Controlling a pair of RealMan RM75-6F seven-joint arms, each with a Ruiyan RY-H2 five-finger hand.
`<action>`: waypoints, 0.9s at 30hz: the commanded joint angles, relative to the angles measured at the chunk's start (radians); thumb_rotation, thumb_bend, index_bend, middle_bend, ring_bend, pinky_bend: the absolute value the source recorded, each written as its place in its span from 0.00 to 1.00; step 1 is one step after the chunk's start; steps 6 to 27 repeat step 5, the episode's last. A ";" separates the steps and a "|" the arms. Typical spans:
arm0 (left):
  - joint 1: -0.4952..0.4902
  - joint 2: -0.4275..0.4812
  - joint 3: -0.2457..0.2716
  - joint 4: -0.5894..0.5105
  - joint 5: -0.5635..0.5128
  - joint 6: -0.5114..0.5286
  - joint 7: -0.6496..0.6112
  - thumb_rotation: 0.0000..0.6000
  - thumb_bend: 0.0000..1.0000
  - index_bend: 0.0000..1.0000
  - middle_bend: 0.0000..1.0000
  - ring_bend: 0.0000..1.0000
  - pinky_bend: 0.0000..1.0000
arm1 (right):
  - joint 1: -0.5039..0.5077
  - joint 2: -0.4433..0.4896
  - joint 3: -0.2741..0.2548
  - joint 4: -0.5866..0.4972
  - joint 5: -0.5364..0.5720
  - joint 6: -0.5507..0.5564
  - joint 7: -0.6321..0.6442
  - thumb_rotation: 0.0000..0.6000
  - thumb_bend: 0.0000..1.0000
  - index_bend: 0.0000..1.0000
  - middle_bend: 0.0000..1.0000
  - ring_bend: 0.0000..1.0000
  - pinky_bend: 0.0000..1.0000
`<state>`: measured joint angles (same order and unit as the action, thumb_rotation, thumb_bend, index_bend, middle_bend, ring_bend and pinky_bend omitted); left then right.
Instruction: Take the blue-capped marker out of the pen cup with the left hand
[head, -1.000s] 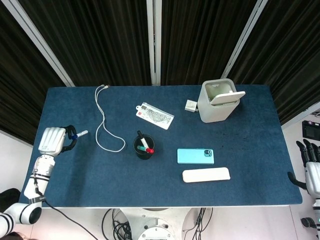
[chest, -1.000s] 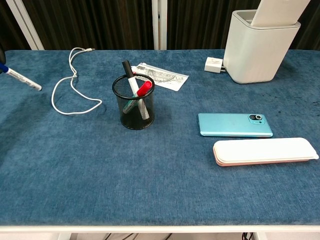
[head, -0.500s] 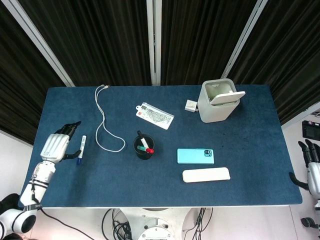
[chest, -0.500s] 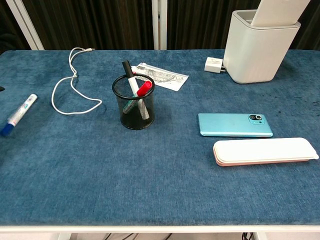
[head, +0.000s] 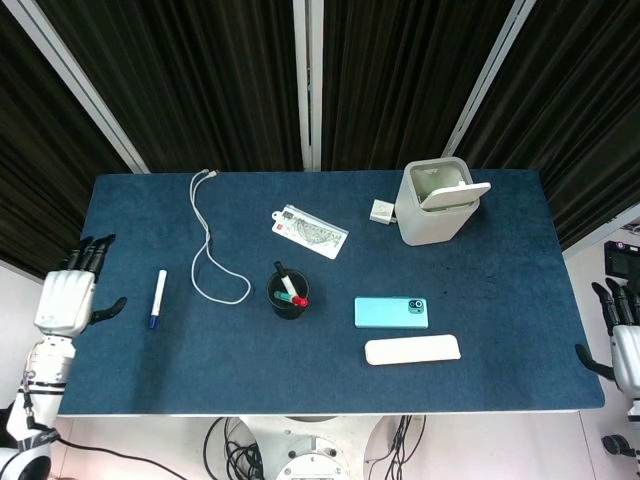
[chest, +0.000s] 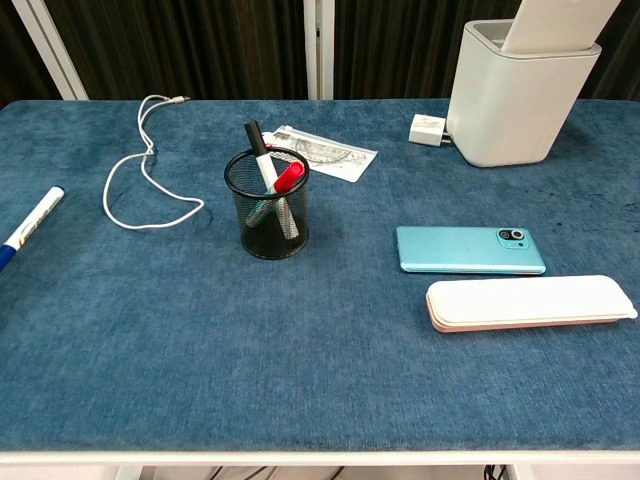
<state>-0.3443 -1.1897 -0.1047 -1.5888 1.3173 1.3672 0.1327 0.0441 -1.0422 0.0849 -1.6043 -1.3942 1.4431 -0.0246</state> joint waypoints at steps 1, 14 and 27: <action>0.031 0.030 0.039 0.021 -0.020 -0.017 0.075 1.00 0.20 0.06 0.04 0.01 0.14 | 0.006 -0.015 0.003 0.015 0.002 -0.005 0.001 1.00 0.18 0.00 0.00 0.00 0.00; 0.057 0.054 0.068 0.016 -0.047 -0.040 0.121 1.00 0.20 0.06 0.01 0.00 0.08 | 0.023 -0.036 0.010 0.029 0.013 -0.030 -0.009 1.00 0.18 0.00 0.00 0.00 0.00; 0.057 0.054 0.068 0.016 -0.047 -0.040 0.121 1.00 0.20 0.06 0.01 0.00 0.08 | 0.023 -0.036 0.010 0.029 0.013 -0.030 -0.009 1.00 0.18 0.00 0.00 0.00 0.00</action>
